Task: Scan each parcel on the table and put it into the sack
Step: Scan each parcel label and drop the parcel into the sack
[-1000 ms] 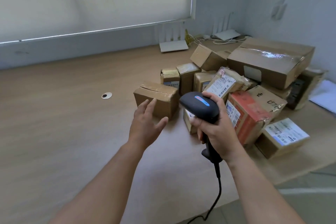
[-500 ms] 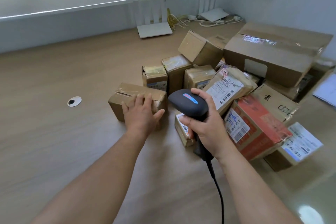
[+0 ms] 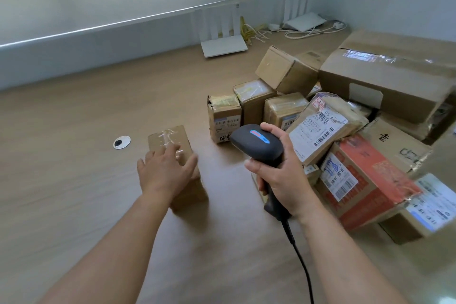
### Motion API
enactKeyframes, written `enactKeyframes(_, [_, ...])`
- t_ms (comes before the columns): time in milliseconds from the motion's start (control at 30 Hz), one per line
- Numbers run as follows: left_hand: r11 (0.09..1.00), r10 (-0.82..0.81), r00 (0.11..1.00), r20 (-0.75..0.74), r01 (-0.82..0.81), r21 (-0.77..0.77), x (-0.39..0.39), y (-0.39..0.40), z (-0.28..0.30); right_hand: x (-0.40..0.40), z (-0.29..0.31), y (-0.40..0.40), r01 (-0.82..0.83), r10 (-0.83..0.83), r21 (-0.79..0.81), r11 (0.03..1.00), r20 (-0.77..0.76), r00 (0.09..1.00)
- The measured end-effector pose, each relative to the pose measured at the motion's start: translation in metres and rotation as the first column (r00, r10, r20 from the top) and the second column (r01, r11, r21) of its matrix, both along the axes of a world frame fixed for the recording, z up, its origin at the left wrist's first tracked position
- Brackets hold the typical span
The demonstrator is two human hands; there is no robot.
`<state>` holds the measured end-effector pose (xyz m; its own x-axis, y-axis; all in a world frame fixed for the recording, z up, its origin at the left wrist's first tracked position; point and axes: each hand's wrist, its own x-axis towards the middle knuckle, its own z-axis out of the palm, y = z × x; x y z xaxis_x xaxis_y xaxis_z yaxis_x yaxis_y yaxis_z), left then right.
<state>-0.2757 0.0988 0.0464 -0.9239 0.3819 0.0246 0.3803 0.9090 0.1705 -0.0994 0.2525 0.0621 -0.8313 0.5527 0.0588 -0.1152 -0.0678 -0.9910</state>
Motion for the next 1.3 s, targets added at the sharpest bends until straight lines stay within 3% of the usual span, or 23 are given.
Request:
enactKeyframes(133, [0.99, 0.077, 0.988, 0.134, -0.059, -0.128, 0.005, 0.008, 0.002, -0.001, -0.002, -0.004, -0.011, 0.011, 0.011, 1.0, -0.01, 1.0])
enactKeyframes(367, [0.98, 0.175, 0.91, 0.377, -0.126, -0.152, -0.009, -0.024, 0.008, 0.003, 0.003, -0.01, -0.026, 0.026, 0.014, 1.0, -0.012, 1.0])
enactKeyframes(533, [0.947, 0.171, 0.825, 0.539, -0.289, 0.142, -0.011, -0.057, 0.014, 0.007, 0.011, -0.021, -0.054, 0.054, 0.019, 0.998, -0.002, 0.999])
enactKeyframes(633, [0.812, 0.055, 0.755, 0.653, -0.414, 0.411, -0.004, -0.075, 0.011, 0.008, 0.013, -0.031, -0.078, 0.078, 0.006, 0.997, -0.003, 0.997])
enactKeyframes(767, [0.542, -0.143, 0.736, 0.662, -0.501, 0.675, 0.018, -0.084, 0.009, 0.01, 0.012, -0.044, -0.131, 0.131, -0.012, 0.991, -0.004, 0.991])
enactKeyframes(833, [0.478, -0.172, 0.756, 0.632, -0.496, 0.724, 0.026, -0.085, 0.005, 0.013, 0.014, -0.051, -0.152, 0.152, -0.022, 0.988, -0.006, 0.988])
enactKeyframes(1133, [0.352, -0.211, 0.838, 0.503, -0.415, 0.839, 0.032, -0.094, 0.01, 0.035, 0.021, -0.067, -0.255, 0.255, -0.006, 0.967, 0.028, 0.967])
enactKeyframes(1300, [0.35, -0.203, 0.858, 0.472, -0.386, 0.853, 0.036, -0.098, 0.018, 0.047, 0.025, -0.075, -0.269, 0.268, 0.002, 0.963, 0.027, 0.963])
